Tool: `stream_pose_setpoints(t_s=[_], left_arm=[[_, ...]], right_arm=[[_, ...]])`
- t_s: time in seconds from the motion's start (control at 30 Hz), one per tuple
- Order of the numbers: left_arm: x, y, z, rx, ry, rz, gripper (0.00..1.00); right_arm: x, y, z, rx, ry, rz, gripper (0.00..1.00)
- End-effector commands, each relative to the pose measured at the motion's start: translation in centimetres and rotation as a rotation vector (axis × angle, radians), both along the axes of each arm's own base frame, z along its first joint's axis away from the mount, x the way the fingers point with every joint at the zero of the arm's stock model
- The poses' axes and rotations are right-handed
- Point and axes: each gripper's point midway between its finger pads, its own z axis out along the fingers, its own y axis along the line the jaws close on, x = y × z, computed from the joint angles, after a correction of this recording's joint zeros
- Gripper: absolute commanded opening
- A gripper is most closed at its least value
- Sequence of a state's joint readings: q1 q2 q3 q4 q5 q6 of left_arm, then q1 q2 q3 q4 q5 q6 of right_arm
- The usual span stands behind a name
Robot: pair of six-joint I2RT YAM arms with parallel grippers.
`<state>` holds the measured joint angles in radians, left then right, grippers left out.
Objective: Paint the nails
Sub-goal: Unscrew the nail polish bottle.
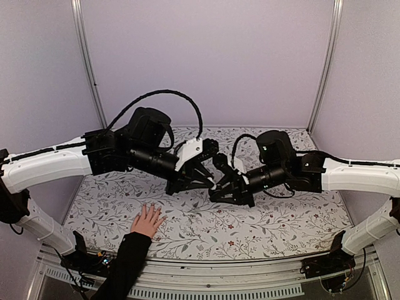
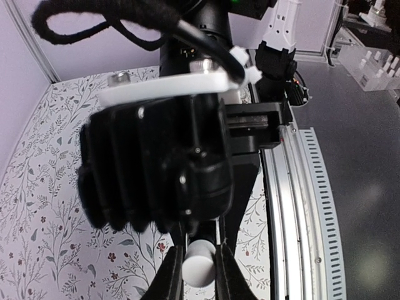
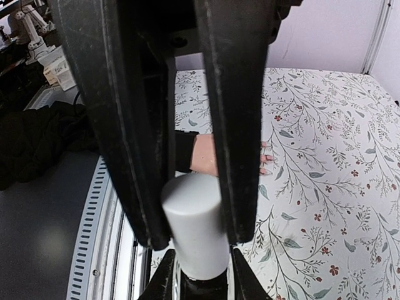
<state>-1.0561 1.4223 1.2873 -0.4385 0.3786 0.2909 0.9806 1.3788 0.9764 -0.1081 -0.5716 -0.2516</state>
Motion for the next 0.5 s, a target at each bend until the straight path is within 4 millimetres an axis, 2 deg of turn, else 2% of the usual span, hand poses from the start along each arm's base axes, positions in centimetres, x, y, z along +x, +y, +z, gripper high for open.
stream_pose_setpoints(t_s=[0.0,0.27,0.47], left_arm=[[-0.3,-1.2,1.8,-0.055,-0.002,-0.018,0.03],[0.8,-2.0,0.2,0.015,0.023,0.047,0.04],[1.7,-2.4,0.4,0.013,0.047,0.111,0.08]], right_arm=[[-0.2,0.2,3.0,0.08,-0.029,0.008,0.0],[2.7,0.1,3.9,0.083,-0.08,-0.153,0.0],[4.0,-0.4,4.6,0.091,-0.125,-0.235,0.0]])
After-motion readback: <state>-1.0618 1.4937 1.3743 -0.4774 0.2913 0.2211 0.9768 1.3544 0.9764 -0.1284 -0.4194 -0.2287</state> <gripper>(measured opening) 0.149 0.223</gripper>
